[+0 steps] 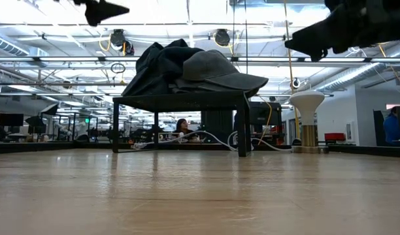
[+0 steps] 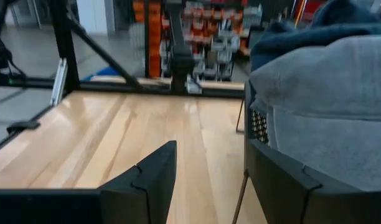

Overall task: Pick & Place hat
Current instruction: Return to Home Position

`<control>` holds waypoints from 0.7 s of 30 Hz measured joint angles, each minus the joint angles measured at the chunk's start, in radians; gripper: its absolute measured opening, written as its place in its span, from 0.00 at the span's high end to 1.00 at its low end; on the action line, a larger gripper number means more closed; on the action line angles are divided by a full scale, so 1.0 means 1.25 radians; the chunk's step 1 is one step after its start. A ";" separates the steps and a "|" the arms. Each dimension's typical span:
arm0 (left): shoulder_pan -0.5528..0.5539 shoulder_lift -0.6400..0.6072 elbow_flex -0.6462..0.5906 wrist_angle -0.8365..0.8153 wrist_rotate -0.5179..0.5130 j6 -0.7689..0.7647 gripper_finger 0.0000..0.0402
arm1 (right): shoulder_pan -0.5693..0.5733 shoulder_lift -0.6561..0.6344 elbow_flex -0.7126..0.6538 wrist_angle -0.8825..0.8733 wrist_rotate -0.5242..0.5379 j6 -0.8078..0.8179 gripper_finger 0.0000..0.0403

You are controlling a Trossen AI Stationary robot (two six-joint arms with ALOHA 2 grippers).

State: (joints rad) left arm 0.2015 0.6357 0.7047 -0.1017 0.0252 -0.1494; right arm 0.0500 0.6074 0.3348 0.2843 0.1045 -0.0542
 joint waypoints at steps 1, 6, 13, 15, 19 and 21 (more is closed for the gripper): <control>-0.003 -0.007 -0.027 0.017 0.000 -0.001 0.03 | 0.000 -0.007 -0.019 0.028 0.000 -0.006 0.54; -0.015 -0.029 -0.145 0.118 -0.001 0.008 0.03 | 0.000 -0.024 -0.098 0.112 0.000 -0.009 0.54; -0.022 -0.040 -0.292 0.299 -0.001 0.036 0.03 | 0.000 -0.030 -0.156 0.131 0.000 0.010 0.54; -0.022 -0.041 -0.333 0.353 -0.001 0.041 0.03 | 0.000 -0.032 -0.167 0.132 0.000 0.021 0.54; -0.021 -0.040 -0.412 0.454 -0.001 0.036 0.03 | 0.000 -0.035 -0.187 0.128 0.000 0.030 0.54; -0.021 -0.040 -0.455 0.506 -0.001 0.026 0.03 | 0.000 -0.041 -0.201 0.129 0.000 0.041 0.54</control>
State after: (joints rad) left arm 0.1749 0.5853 0.1361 0.5307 0.0240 -0.1170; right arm 0.0498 0.5566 0.0833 0.4450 0.1040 -0.0032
